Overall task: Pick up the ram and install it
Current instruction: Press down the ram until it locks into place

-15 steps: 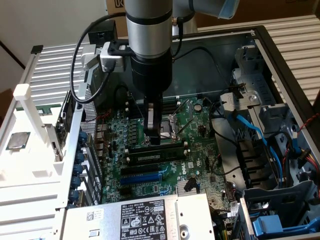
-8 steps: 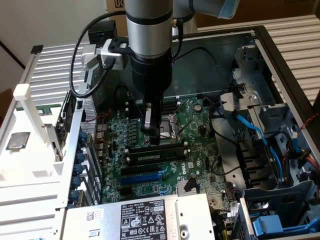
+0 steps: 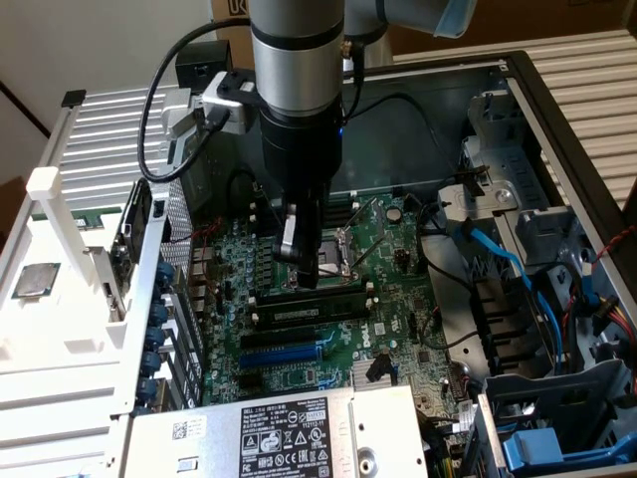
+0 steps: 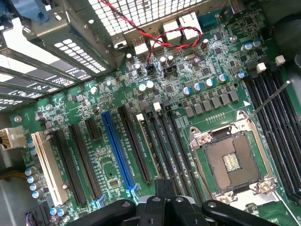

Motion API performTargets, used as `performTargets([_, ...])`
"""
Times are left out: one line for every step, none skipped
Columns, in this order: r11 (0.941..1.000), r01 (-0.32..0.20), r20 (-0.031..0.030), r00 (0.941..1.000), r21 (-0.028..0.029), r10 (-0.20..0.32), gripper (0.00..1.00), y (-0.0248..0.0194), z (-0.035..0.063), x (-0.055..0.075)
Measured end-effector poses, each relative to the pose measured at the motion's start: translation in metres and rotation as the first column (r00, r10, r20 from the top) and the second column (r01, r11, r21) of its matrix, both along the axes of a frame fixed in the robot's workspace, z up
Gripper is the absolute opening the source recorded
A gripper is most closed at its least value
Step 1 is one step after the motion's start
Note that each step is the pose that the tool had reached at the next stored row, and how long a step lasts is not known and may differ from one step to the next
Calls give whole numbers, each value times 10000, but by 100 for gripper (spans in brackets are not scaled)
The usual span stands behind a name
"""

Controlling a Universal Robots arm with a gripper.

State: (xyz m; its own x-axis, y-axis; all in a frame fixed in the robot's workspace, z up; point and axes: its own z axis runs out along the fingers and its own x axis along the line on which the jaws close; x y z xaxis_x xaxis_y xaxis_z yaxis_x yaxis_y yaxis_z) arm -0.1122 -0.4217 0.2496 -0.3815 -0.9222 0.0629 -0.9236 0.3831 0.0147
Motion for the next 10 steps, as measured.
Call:
performTargets([9999,126,0,9999,-1,-126,10,0,0,0])
performTargets([9997,257,1,9997,0,-257,10,0,0,0])
performTargets([9993,385,3,9993,0,-385,10,0,0,0])
performTargets([9987,518,4,9987,0,-518,10,0,0,0])
performTargets([9979,648,5,9979,1,-648,10,0,0,0])
performTargets([9969,782,6,9969,0,-782,10,0,0,0])
performTargets([9958,918,7,9958,1,-918,10,0,0,0])
performTargets([9945,1044,8,9945,0,-1044,10,0,0,0])
performTargets([9929,1188,8,9929,0,-1188,10,0,0,0])
performTargets([9913,1313,9,9913,1,-1313,10,0,0,0])
